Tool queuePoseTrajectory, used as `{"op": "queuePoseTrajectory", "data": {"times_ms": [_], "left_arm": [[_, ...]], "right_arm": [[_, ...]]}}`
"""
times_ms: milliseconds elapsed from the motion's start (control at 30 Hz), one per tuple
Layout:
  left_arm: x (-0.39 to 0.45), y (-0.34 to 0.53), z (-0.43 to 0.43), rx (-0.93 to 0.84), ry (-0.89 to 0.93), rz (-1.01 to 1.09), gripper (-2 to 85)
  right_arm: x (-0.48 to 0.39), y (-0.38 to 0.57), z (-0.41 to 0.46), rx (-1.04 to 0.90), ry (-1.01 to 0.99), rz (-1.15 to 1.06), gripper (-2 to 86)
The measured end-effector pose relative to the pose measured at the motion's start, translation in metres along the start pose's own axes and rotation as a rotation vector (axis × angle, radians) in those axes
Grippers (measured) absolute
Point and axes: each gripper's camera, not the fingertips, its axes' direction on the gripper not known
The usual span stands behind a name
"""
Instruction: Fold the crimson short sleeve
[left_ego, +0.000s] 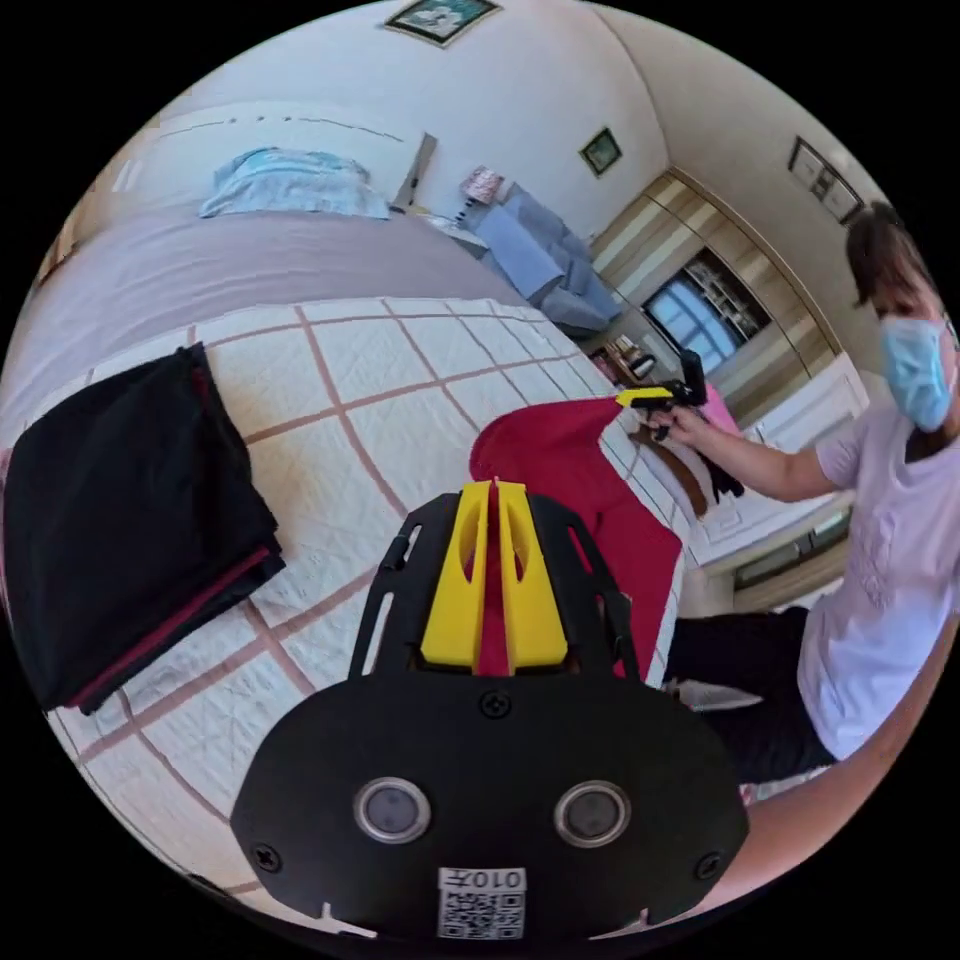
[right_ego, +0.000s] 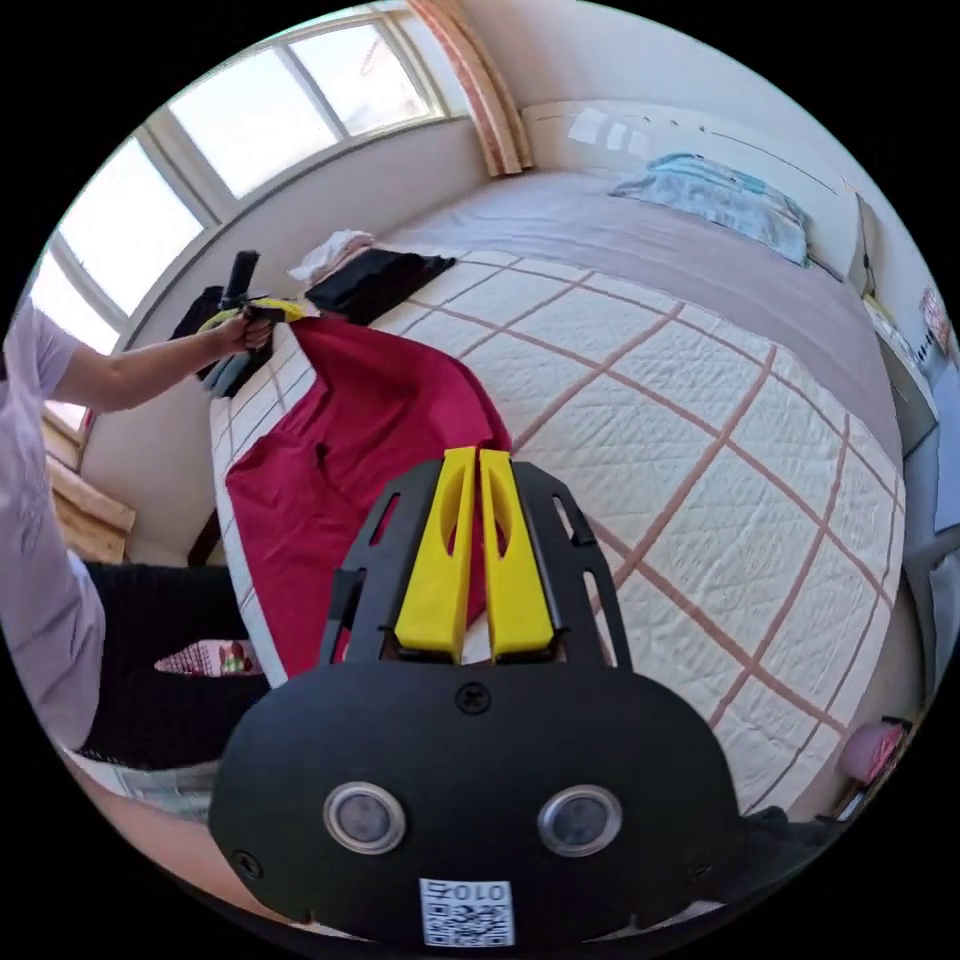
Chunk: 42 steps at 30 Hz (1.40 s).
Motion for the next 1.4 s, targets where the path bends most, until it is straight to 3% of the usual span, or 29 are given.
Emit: {"op": "queuePoseTrajectory", "data": {"times_ms": [100, 200, 400, 667, 800, 1133, 1333, 1400], "left_arm": [[0.066, 0.026, 0.001, -0.198, 0.016, 0.163, -0.1], [0.111, 0.068, 0.024, -0.408, -0.018, 0.206, -0.2], [0.144, 0.122, 0.095, -0.589, -0.075, 0.167, -0.2], [0.18, 0.111, 0.078, -0.502, -0.181, 0.195, 0.4], [0.197, 0.121, 0.099, -0.57, -0.3, 0.226, 2.1], [0.218, 0.155, 0.136, -0.706, -0.321, 0.205, 4.9], [0.236, 0.11, 0.103, -0.402, -0.413, 0.09, 5.1], [0.238, 0.086, 0.125, -0.369, -0.355, 0.094, 5.0]], "right_arm": [[-0.055, 0.043, -0.024, -0.128, -0.07, -0.131, 3.2], [-0.088, 0.09, -0.008, -0.293, -0.112, -0.124, 3.1], [-0.112, 0.127, 0.064, -0.427, -0.099, -0.047, 3.0], [-0.142, 0.129, 0.044, -0.361, -0.015, -0.105, 2.3], [-0.157, 0.137, 0.063, -0.38, 0.065, -0.115, 1.7], [-0.179, 0.164, 0.07, -0.411, 0.064, -0.028, 2.5], [-0.194, 0.141, 0.037, -0.174, 0.18, 0.086, 1.8], [-0.199, 0.12, 0.051, -0.136, 0.169, 0.09, 1.5]]}}
